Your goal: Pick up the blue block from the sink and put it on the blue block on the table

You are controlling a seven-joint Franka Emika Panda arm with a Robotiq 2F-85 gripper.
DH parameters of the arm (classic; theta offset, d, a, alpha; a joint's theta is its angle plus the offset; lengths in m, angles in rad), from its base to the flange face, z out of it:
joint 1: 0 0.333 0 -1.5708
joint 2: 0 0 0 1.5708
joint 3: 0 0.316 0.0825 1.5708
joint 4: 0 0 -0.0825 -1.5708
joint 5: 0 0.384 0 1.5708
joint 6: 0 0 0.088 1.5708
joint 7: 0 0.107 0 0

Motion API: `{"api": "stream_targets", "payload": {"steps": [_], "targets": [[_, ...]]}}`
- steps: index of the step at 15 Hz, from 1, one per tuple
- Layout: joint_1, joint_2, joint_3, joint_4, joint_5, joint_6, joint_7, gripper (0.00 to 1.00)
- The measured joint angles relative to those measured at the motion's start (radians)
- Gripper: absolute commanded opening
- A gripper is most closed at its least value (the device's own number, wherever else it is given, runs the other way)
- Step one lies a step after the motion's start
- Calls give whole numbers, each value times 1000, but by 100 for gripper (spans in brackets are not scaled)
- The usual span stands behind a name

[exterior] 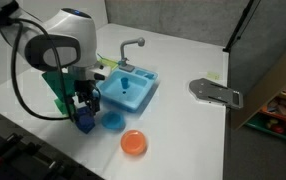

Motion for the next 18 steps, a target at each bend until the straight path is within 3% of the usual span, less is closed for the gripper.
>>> {"api": "stream_targets", "payload": {"steps": [11,18], "targets": [[0,-165,-31,-72,-74,-42,15,100],[-20,-388,-55,-64,-81,-307,59,100]]}}
